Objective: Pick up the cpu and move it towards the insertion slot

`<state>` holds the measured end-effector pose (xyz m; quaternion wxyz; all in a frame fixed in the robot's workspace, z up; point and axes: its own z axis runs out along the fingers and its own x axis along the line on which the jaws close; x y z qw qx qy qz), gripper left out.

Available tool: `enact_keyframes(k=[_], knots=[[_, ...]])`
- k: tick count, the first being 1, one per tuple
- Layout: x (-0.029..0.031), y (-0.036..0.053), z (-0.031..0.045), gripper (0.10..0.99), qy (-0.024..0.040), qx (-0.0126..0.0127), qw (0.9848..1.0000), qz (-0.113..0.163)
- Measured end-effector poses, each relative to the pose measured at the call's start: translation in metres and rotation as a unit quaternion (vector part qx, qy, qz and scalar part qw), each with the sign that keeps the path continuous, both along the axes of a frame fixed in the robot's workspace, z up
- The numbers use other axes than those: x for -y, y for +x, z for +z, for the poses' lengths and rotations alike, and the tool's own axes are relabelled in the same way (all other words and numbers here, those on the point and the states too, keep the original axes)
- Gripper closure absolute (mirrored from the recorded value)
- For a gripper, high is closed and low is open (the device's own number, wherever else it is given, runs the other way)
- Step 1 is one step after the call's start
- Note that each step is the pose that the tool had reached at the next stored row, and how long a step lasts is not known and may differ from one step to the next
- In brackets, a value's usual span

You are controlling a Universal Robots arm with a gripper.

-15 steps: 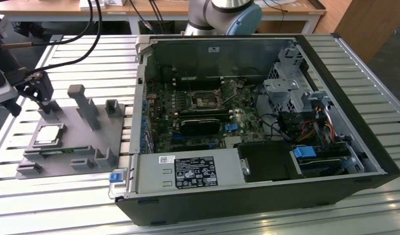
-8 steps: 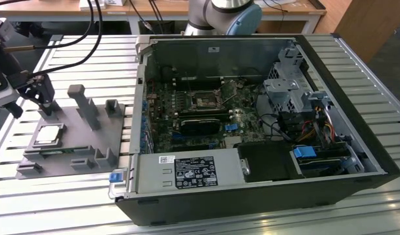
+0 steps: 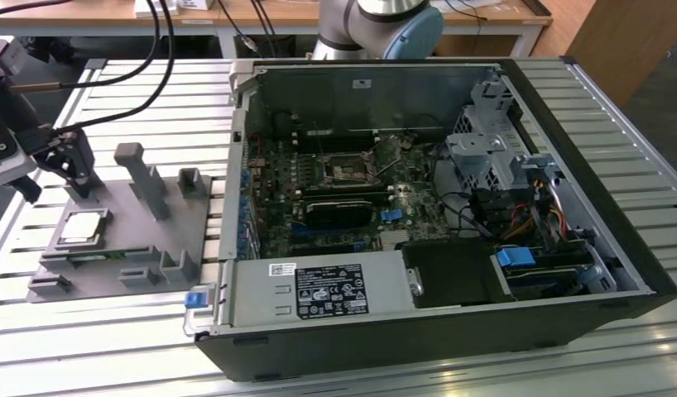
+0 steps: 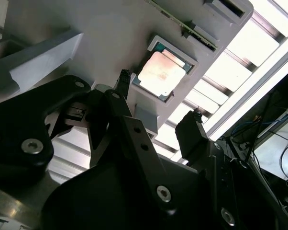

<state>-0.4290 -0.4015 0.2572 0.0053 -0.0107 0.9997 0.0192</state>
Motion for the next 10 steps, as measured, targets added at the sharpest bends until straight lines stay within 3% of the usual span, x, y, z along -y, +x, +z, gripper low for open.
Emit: enact_keyframes(k=[10], knots=[[0.0013, -0.0004, -0.0048, 0.427, 0.0, 0.0, 1.0, 0.0]])
